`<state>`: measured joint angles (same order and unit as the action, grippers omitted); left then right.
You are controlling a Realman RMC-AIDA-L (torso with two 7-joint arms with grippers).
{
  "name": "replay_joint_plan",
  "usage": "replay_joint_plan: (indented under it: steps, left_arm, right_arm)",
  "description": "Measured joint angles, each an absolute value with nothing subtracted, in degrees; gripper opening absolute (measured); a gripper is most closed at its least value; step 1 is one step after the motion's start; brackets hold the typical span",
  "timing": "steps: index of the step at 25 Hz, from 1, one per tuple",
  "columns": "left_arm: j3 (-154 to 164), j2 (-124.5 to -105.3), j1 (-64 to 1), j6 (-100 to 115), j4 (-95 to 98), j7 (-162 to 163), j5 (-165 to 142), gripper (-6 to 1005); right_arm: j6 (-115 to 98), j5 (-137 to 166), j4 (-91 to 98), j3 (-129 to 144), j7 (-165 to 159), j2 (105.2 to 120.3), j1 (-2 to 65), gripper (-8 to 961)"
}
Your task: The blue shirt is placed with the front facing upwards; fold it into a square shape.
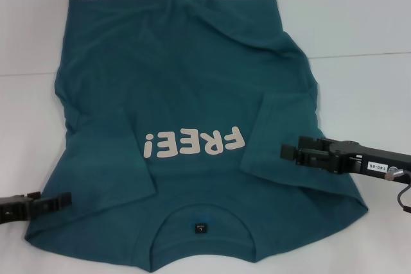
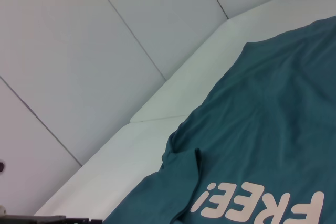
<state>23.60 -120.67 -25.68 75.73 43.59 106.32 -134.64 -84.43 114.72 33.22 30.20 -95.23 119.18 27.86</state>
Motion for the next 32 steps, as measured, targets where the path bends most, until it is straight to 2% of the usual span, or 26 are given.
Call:
replay_joint_plan:
  steps: [15, 32]
  left_arm:
    - [23.8, -120.04, -26.0, 85.7, 46.1, 106.7, -137.4, 902]
    - [23.6, -119.70, -25.6, 86.7, 48.0, 107.7, -141.5, 903]
  right_arm:
    - [-84.4, 114.7, 33.2, 30.3, -96.1, 118.92, 27.8, 928]
    - [-84.4, 114.7, 33.2, 30.2, -96.6, 118.90, 27.5, 927]
